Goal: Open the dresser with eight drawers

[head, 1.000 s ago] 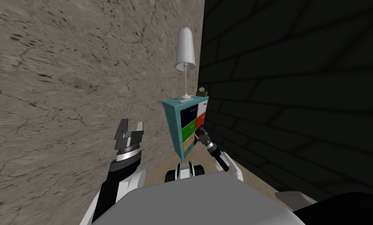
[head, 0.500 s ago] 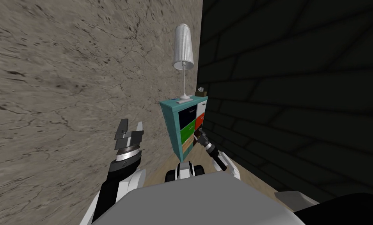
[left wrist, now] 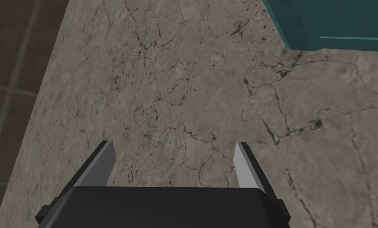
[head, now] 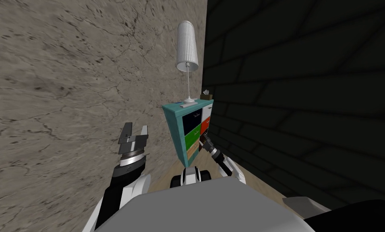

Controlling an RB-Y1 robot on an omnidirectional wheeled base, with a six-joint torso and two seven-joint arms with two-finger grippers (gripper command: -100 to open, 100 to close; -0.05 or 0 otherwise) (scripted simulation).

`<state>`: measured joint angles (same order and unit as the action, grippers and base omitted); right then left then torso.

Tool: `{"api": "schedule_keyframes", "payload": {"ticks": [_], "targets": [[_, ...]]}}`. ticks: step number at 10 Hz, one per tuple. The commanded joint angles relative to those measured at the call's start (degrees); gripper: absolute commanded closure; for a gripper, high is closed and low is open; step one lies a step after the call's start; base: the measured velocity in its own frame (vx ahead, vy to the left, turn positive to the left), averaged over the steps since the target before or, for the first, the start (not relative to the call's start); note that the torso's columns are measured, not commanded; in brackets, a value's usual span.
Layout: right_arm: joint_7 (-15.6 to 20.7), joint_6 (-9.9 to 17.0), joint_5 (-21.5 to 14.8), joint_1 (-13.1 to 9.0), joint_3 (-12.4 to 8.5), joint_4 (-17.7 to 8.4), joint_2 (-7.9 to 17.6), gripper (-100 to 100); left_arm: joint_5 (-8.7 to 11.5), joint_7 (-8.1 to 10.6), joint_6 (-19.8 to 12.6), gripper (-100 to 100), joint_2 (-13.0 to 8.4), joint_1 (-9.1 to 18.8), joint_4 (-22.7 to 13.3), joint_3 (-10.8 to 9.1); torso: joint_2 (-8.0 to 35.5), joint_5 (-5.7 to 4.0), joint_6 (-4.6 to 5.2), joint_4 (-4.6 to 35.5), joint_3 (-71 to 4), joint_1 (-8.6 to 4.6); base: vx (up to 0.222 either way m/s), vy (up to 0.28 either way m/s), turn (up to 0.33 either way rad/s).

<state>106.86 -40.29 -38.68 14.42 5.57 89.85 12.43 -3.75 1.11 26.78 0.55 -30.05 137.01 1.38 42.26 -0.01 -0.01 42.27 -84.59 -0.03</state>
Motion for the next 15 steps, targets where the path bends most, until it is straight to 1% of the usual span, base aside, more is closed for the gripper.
{"api": "schedule_keyframes", "payload": {"ticks": [1,2,3,4,5,6,7,8,9,10,11,12,14,15], "targets": [[4.0,-0.4,-1.5,-0.8,0.6,-2.1,-0.8,-100,0.0,0.00,0.0,0,0.0,0.0,0.0,0.00,0.1,0.01,0.00,0.0,0.1,0.04,0.033,-0.022,-0.059],[5.4,-0.4,-1.5,-0.8,0.6,-2.1,-0.8,-100,0.0,0.00,0.0,0,0.0,0.0,0.0,0.00,0.1,0.01,0.01,0.0,0.1,0.02,0.034,-0.018,-0.033],[7.2,-0.7,-2.7,-1.4,1.0,-3.8,-1.5,-100,0.0,0.00,0.0,0,0.0,0.0,0.0,0.00,0.0,0.01,0.00,0.0,0.0,0.03,0.040,-0.028,-0.066],[8.7,-0.7,-2.7,-1.4,1.0,-3.8,-1.5,-100,0.0,0.00,0.0,0,0.0,0.0,0.0,0.00,0.0,0.00,0.01,0.0,0.0,0.00,0.036,-0.022,-0.026],[10.4,-1.0,-3.9,-2.0,1.4,-5.4,-2.3,-100,0.0,0.00,0.0,0,0.0,0.0,0.0,0.00,0.0,0.01,0.00,0.0,0.0,0.03,0.042,-0.028,-0.051],[11.9,-1.0,-3.9,-2.0,1.4,-5.4,-2.3,-100,0.0,0.00,0.0,0,0.0,0.0,0.0,0.00,0.0,0.01,0.01,0.0,0.0,0.02,0.041,-0.020,-0.024],[13.5,-1.3,-4.9,-2.5,1.8,-6.8,-3.2,-100,0.0,0.00,0.0,0,0.0,0.0,0.0,0.00,0.0,0.01,0.00,0.0,0.0,0.05,0.047,-0.017,-0.044],[14.8,-1.3,-4.9,-2.5,1.8,-6.8,-3.2,-100,0.0,0.00,0.0,0,0.0,0.0,0.0,0.00,0.0,0.01,0.00,0.0,0.0,0.05,0.038,-0.013,-0.029],[16.6,-1.6,-5.9,-3.0,2.1,-8.2,-4.3,-100,0.0,0.00,0.0,0,0.0,0.0,0.0,0.00,0.0,0.02,0.01,0.0,0.0,0.05,0.040,-0.021,-0.050],[17.5,-1.6,-5.9,-3.0,2.1,-8.2,-4.3,-100,0.0,0.00,0.0,0,0.0,0.0,0.0,0.00,0.0,0.00,0.01,0.0,0.0,0.01,0.031,-0.019,-0.023],[19.4,-1.8,-6.7,-3.4,2.4,-9.4,-5.4,-100,0.0,0.00,0.0,0,0.0,0.0,0.0,0.00,0.1,0.00,0.00,0.0,0.0,0.01,0.031,-0.021,-0.049],[19.9,-1.8,-6.7,-3.4,2.4,-9.4,-5.4,-100,0.0,0.00,0.0,0,0.0,0.0,0.0,0.00,0.0,0.00,0.01,0.0,0.0,0.01,0.028,-0.019,-0.022],[23.5,-2.2,-8.2,-4.2,3.0,-11.5,-8.1,-100,0.0,0.00,0.0,0,0.0,0.0,0.0,0.00,0.1,0.02,0.00,0.0,0.1,0.08,0.001,-0.003,0.006],[24.0,-2.2,-8.2,-4.2,3.0,-11.5,-8.1,-100,0.0,0.00,0.0,0,0.0,0.0,0.0,0.00,0.1,0.02,0.00,0.0,0.1,0.09,0.000,0.000,0.000]]}}
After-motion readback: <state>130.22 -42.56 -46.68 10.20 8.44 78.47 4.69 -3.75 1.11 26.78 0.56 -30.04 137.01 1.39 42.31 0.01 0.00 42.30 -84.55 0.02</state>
